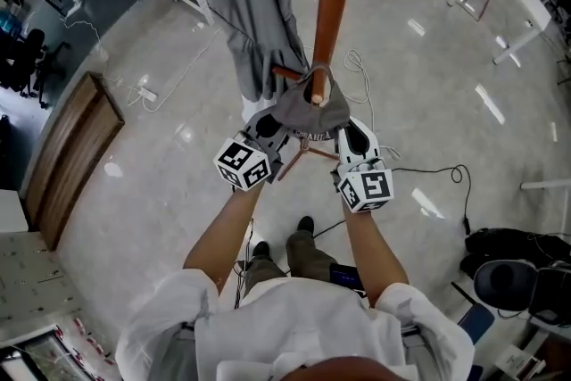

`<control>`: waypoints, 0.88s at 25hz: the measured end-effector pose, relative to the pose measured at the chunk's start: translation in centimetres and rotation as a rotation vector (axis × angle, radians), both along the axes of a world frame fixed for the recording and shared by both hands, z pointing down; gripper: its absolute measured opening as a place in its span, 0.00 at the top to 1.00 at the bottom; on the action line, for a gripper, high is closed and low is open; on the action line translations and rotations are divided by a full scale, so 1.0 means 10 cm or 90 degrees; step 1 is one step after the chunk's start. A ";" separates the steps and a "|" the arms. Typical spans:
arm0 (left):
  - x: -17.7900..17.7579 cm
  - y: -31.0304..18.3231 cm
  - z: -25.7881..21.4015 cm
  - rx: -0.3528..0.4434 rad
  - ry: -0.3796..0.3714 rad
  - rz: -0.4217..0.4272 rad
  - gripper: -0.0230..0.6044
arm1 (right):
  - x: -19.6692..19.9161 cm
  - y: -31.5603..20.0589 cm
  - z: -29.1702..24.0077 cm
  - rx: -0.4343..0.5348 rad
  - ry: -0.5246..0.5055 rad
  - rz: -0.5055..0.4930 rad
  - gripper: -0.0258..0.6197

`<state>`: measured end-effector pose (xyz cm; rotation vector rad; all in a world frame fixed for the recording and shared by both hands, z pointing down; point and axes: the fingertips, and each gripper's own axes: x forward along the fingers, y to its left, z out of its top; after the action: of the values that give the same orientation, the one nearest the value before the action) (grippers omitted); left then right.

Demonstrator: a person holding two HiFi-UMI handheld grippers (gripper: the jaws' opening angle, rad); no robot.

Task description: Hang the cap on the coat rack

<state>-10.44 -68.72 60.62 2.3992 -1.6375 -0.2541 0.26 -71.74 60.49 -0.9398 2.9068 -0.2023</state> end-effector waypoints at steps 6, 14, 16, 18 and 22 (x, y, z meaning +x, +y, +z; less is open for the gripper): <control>-0.01 0.13 0.01 0.009 0.022 0.009 0.84 | 0.09 0.10 0.00 0.002 0.010 -0.012 0.90; -0.40 0.81 0.20 -0.025 0.059 -0.032 0.80 | 0.26 0.72 0.04 -0.007 0.081 0.023 0.90; -0.53 1.02 0.19 -0.030 0.050 -0.040 0.80 | 0.33 0.90 -0.03 -0.002 0.084 0.044 0.90; -0.61 1.31 0.12 -0.030 0.041 -0.040 0.83 | 0.40 1.14 -0.07 0.001 0.090 0.063 0.90; -0.66 1.82 -0.24 0.007 0.027 -0.024 0.89 | 0.52 1.55 -0.27 0.015 0.081 0.104 0.90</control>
<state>-17.04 -50.52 58.26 2.3553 -1.6689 -0.3182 5.49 -56.22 57.82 -1.2224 2.9167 -0.0997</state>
